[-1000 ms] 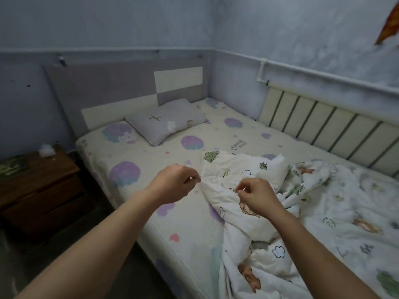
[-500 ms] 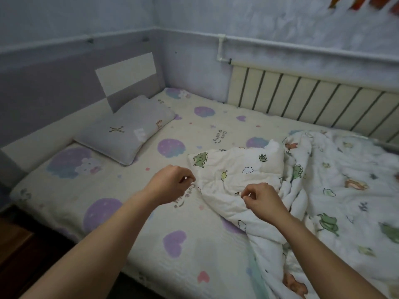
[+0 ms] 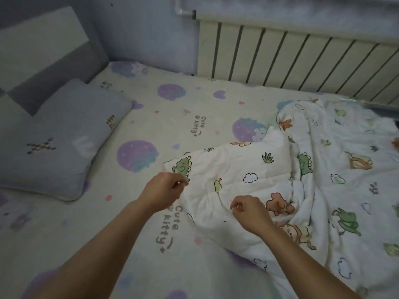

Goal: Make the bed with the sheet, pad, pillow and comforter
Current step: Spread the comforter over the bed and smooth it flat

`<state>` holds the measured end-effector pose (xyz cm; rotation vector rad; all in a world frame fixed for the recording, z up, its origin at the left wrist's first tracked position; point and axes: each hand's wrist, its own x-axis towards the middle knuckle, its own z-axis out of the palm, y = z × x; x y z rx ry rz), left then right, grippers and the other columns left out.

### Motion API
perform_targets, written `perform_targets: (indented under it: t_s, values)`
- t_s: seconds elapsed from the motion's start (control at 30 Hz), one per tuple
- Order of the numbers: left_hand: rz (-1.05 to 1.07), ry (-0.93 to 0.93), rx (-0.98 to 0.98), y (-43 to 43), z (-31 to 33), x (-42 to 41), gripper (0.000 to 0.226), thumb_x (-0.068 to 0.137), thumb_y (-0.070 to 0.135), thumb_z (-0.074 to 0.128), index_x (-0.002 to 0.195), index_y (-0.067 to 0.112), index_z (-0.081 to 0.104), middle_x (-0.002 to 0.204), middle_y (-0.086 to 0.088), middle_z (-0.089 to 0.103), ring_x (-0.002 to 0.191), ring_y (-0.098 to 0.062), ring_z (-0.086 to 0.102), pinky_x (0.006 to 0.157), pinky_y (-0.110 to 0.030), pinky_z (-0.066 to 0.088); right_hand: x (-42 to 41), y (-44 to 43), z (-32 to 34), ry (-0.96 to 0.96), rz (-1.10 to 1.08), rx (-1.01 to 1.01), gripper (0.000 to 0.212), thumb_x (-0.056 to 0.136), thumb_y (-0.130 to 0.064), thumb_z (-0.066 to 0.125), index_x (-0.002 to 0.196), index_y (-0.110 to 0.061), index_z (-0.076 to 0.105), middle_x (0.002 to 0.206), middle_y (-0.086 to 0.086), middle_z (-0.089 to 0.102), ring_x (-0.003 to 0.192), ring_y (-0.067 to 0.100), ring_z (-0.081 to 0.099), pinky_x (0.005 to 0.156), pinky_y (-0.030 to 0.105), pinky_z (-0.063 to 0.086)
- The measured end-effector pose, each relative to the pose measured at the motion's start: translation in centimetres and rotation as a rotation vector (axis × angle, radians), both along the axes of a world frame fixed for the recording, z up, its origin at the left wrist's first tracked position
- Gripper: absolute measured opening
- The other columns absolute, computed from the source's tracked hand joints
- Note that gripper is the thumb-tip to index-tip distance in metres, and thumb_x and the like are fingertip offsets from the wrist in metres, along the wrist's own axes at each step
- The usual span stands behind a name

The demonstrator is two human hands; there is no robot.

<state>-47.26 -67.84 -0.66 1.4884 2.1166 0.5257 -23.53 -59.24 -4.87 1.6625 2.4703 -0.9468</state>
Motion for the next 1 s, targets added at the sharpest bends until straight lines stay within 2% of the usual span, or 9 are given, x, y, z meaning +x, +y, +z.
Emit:
perform_targets:
  t_s: [0.13, 0.3, 0.53, 0.6, 0.67, 0.73, 0.8, 0.87, 1.0]
  values:
    - [-0.017, 0.004, -0.038, 5.3, -5.0, -3.0, 0.021, 0.091, 0.019, 0.051, 0.095, 0.022, 0.071, 0.068, 0.013, 0.062, 0.072, -0.013, 0.06, 0.073, -0.03, 0.051, -1.9, 5.6, -3.3, -0.014, -0.053, -0.008, 0.018, 0.085, -0.015, 0.054, 0.092, -0.022, 0.068, 0.078, -0.006, 0.062, 0.079, 0.019, 0.062, 0.071, 0.029, 0.052]
    - [-0.037, 0.033, -0.011, 13.8, -11.3, -5.3, 0.023, 0.089, 0.016, 0.052, 0.1, 0.02, 0.071, 0.092, 0.002, 0.067, 0.093, -0.023, 0.063, 0.079, -0.03, 0.048, -3.7, 14.6, -7.5, -0.048, -0.098, 0.181, 0.03, 0.087, -0.014, 0.054, 0.115, -0.017, 0.062, 0.115, 0.003, 0.062, 0.109, 0.023, 0.054, 0.089, 0.036, 0.048]
    - [-0.091, 0.158, -0.073, 22.9, -20.3, -8.1, 0.05, 0.091, 0.021, 0.054, 0.14, 0.018, 0.042, 0.14, -0.008, 0.043, 0.128, -0.025, 0.042, 0.101, -0.041, 0.041, -4.9, 25.7, -12.0, -0.482, -0.04, 0.421, 0.096, 0.08, -0.027, 0.065, 0.152, -0.019, 0.002, 0.16, 0.009, -0.002, 0.147, 0.028, -0.004, 0.117, 0.046, 0.004]
    - [-0.104, 0.186, -0.131, 24.0, -22.5, -8.6, 0.062, 0.09, 0.021, 0.054, 0.146, 0.017, 0.03, 0.149, -0.009, 0.03, 0.134, -0.029, 0.033, 0.106, -0.042, 0.037, -4.7, 27.4, -13.8, -0.597, -0.033, 0.418, 0.085, 0.081, -0.038, 0.065, 0.15, -0.024, 0.017, 0.16, 0.009, -0.006, 0.146, 0.03, -0.016, 0.114, 0.053, -0.008]
    - [-0.121, 0.201, -0.178, 24.4, -24.2, -8.9, 0.07, 0.089, 0.022, 0.056, 0.15, 0.017, 0.021, 0.153, -0.01, 0.021, 0.137, -0.032, 0.029, 0.108, -0.043, 0.034, -4.4, 27.6, -15.4, -0.585, 0.013, 0.444, 0.05, 0.087, -0.04, 0.054, 0.135, -0.028, 0.046, 0.153, 0.005, 0.028, 0.148, 0.026, -0.001, 0.113, 0.055, -0.012]
    - [-0.152, 0.215, -0.2, 24.3, -25.4, -9.1, 0.075, 0.088, 0.024, 0.056, 0.151, 0.018, 0.016, 0.153, -0.01, 0.021, 0.135, -0.032, 0.032, 0.107, -0.044, 0.035, -3.8, 26.1, -16.9, -0.456, 0.056, 0.554, 0.03, 0.088, -0.031, 0.049, 0.114, -0.024, 0.061, 0.119, 0.0, 0.06, 0.133, 0.022, 0.038, 0.115, 0.049, -0.003]
    - [-0.191, 0.212, -0.207, 23.9, -26.0, -9.2, 0.082, 0.086, 0.026, 0.058, 0.152, 0.018, 0.01, 0.151, -0.008, 0.024, 0.131, -0.031, 0.038, 0.104, -0.043, 0.038, -3.2, 23.6, -17.5, -0.293, 0.099, 0.701, 0.025, 0.081, -0.028, 0.05, 0.098, -0.017, 0.064, 0.089, 0.001, 0.065, 0.099, 0.025, 0.058, 0.109, 0.041, 0.016]
    - [-0.206, 0.186, -0.213, 23.4, -26.3, -8.9, 0.093, 0.085, 0.026, 0.062, 0.152, 0.02, -0.001, 0.143, -0.009, 0.036, 0.123, -0.031, 0.047, 0.096, -0.039, 0.043, -2.3, 21.0, -17.7, -0.178, 0.15, 0.761, 0.022, 0.074, -0.029, 0.047, 0.084, -0.015, 0.061, 0.073, 0.0, 0.06, 0.077, 0.025, 0.057, 0.093, 0.036, 0.03]
    - [-0.28, 0.216, -0.311, 20.7, -25.9, -7.2, 0.099, 0.086, 0.033, 0.062, 0.151, 0.022, -0.012, 0.111, -0.008, 0.061, 0.101, -0.026, 0.06, 0.085, -0.03, 0.045, 0.3, 16.1, -17.6, -0.119, 0.154, 0.692, 0.016, 0.071, -0.033, 0.045, 0.075, -0.019, 0.053, 0.066, -0.005, 0.054, 0.064, 0.021, 0.051, 0.074, 0.034, 0.033]
